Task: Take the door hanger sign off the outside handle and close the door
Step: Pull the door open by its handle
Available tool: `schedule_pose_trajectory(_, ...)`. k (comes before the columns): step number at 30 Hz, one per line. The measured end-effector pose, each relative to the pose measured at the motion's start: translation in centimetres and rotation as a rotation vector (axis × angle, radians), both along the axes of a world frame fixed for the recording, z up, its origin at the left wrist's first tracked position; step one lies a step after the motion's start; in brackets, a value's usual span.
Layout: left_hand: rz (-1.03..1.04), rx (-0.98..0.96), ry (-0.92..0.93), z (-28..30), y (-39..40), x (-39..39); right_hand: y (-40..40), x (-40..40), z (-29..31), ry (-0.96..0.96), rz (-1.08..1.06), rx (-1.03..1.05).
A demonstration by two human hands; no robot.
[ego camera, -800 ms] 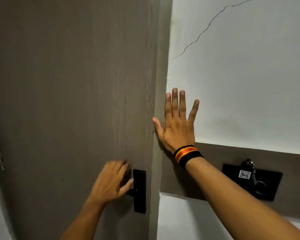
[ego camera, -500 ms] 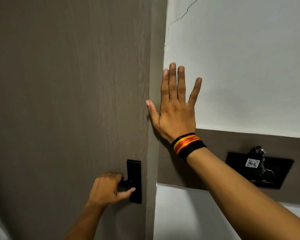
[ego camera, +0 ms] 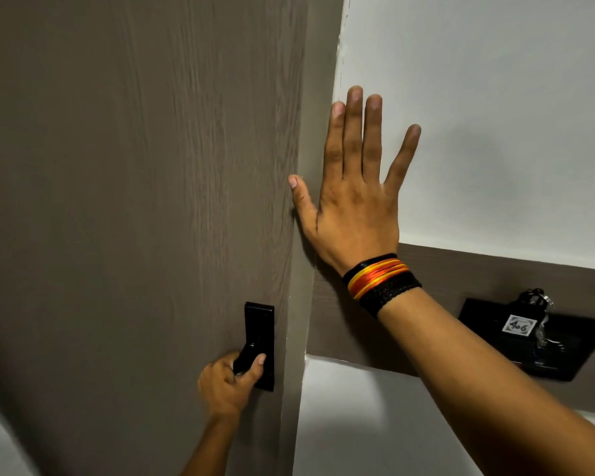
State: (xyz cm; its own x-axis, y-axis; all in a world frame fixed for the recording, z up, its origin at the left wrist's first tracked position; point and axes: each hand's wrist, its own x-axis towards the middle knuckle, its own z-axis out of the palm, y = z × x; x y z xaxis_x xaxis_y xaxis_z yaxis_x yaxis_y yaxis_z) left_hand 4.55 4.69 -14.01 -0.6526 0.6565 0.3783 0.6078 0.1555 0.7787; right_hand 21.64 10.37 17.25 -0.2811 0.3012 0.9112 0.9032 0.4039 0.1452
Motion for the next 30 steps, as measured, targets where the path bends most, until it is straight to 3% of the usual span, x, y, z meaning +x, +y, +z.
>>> schedule_pose_trajectory(4,0.041,0.002,-0.057,0.1,-0.4,0.7,0.0,0.3,-0.1,-0.006,0.021,-0.010)
schedule_pose_trajectory(15,-0.090,-0.044,-0.094,0.5,-5.9,0.4,-0.3,0.9,-0.5,-0.040,0.108,-0.075)
schedule_pose_trajectory(19,-0.068,-0.066,0.051,1.5,-7.9,-1.3,-2.0,2.4,-0.3,-0.007,0.287,-0.187)
schedule_pose_trajectory(23,-0.098,-0.253,0.295,2.8,-10.2,-4.3,-6.1,5.4,-3.9,0.132,0.635,-0.341)
schedule_pose_trajectory(25,-0.088,-0.352,0.392,3.2,-11.4,-5.5,-7.9,6.7,-7.0,0.243,0.765,-0.547)
schedule_pose_trajectory(28,-0.112,-0.419,0.572,4.1,-13.8,-5.4,-9.1,7.5,-12.1,0.509,0.905,-1.155)
schedule_pose_trajectory(30,-0.124,-0.399,0.657,4.8,-15.9,-5.0,-9.6,7.3,-16.6,0.581,0.868,-1.460)
